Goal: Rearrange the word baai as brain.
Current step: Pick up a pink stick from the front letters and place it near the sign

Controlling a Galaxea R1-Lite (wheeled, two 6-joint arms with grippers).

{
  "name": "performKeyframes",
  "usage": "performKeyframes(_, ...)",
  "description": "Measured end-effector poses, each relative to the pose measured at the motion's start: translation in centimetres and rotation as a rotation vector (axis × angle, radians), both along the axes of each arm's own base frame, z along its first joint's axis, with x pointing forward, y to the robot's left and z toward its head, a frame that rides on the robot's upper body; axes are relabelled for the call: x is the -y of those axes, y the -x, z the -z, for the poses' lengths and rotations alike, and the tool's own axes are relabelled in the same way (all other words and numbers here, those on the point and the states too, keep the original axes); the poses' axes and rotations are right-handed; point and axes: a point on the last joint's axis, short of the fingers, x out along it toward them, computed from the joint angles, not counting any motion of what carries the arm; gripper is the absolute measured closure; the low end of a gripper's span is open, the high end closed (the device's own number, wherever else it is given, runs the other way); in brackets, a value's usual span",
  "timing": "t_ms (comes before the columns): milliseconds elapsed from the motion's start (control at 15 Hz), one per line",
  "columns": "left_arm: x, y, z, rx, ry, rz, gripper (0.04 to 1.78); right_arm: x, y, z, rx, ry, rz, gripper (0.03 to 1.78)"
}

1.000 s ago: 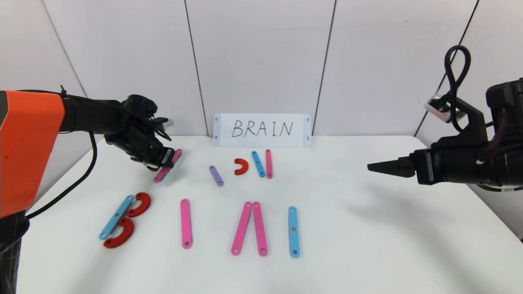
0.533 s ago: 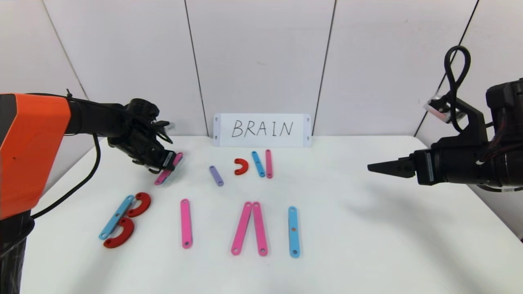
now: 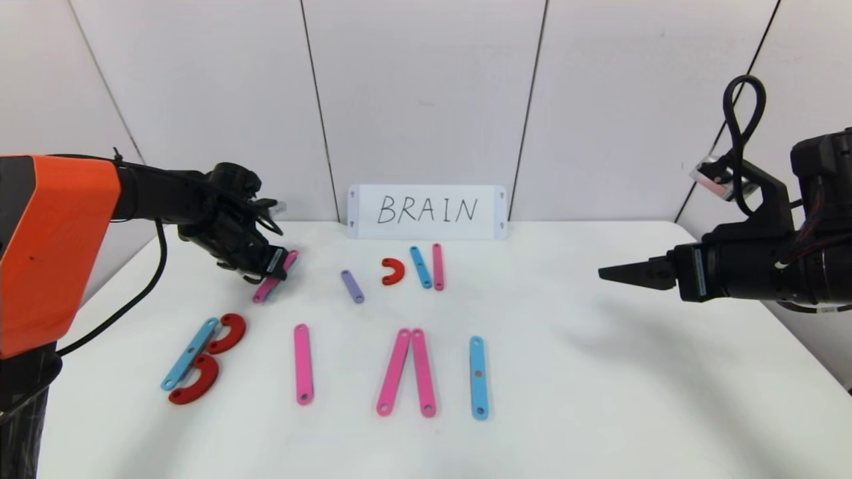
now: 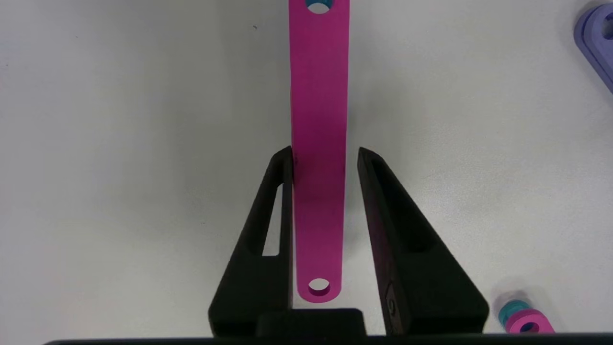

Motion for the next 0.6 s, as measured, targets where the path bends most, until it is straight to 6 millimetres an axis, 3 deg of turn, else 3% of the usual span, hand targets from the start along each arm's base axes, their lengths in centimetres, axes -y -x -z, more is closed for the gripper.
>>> performKeyframes(333,0.0,-0.06,0.14,-0.004,0.0,-0.004,0.44,0.0,-0.01,0.04,-0.001,0.0,0.0,0.08)
performKeyframes(600,0.02,-0.08,0.13,-0.004,0.001,-0.005,0.1,0.0,0.02,0.11,-0.004,0.001,-0.001,0.08)
